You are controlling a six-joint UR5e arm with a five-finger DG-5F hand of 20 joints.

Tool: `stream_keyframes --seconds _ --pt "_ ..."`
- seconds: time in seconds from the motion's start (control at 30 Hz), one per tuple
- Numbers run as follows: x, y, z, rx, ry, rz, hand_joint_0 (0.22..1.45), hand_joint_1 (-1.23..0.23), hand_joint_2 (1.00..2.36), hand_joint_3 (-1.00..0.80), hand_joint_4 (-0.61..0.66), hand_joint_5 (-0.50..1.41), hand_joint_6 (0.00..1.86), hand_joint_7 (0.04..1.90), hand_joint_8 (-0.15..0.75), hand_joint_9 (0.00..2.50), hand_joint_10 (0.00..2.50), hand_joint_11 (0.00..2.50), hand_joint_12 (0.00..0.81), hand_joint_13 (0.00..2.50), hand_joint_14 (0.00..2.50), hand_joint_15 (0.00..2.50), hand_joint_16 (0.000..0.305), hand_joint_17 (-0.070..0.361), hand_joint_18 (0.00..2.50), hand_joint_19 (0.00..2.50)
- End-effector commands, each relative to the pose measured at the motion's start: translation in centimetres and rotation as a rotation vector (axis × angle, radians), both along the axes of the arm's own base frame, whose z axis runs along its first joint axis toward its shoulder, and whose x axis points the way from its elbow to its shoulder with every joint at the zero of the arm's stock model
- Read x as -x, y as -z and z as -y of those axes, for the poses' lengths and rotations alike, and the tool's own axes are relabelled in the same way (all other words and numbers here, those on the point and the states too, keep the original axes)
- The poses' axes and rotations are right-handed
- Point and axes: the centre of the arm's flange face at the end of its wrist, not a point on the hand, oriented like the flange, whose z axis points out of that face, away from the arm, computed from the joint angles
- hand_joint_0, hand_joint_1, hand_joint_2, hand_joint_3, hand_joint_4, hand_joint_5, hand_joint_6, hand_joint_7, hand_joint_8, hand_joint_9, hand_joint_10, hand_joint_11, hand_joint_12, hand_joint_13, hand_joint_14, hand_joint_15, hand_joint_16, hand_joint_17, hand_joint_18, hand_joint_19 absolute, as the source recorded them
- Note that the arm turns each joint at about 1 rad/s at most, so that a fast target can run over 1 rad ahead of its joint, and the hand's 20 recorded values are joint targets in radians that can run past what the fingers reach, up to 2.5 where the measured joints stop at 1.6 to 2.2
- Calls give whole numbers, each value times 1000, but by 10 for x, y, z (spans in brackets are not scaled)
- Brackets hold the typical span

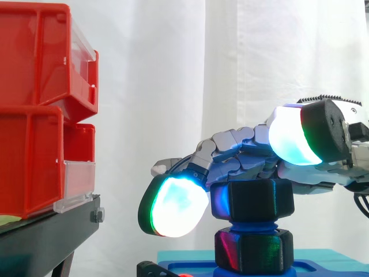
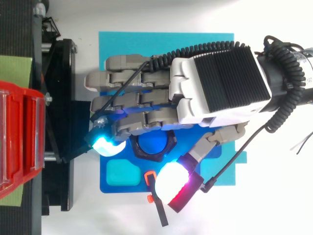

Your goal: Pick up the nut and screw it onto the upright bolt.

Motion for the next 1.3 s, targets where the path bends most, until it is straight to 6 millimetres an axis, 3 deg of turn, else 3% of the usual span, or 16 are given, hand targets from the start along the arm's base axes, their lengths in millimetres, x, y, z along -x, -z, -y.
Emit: stream_keyframes --seconds 0.0,0.87,1.27 --pt "0 1 0 -2 -2 -2 476 -113 1000 -500 192 -140 502 722 198 311 0 0 286 49 0 0 34 77 0 0" --pt "-1 -9 28 9 6 23 480 -163 1000 -500 234 -116 503 1132 237 396 0 0 269 126 0 0 31 70 0 0" --pt "-1 -15 39 13 1 31 507 -267 1000 -500 205 -7 501 1417 252 728 0 0 215 362 0 0 20 45 19 0"
